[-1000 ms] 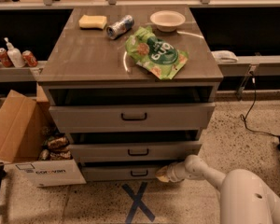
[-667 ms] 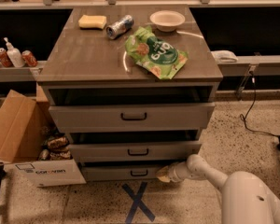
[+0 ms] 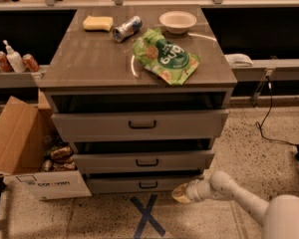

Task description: Close bottom drawer

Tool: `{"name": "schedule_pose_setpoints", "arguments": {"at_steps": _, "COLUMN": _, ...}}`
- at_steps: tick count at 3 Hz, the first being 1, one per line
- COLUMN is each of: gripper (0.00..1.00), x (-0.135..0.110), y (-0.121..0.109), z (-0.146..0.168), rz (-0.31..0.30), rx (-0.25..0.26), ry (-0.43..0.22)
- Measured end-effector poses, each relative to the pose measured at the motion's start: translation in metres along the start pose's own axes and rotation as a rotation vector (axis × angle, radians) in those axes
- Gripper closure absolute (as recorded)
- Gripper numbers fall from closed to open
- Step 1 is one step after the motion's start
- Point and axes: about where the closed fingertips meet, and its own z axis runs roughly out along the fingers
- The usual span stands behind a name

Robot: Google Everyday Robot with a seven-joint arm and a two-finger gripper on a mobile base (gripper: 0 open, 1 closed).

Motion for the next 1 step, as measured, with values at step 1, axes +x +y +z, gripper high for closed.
{"name": "schedule_pose_setpoints", "arguments": {"at_steps": 1, "gripper": 1.0, "x": -0.0025, "y": 0.0284, "z": -0.0301, "rz": -0.046, "rx": 0.007, "ry": -0.038}}
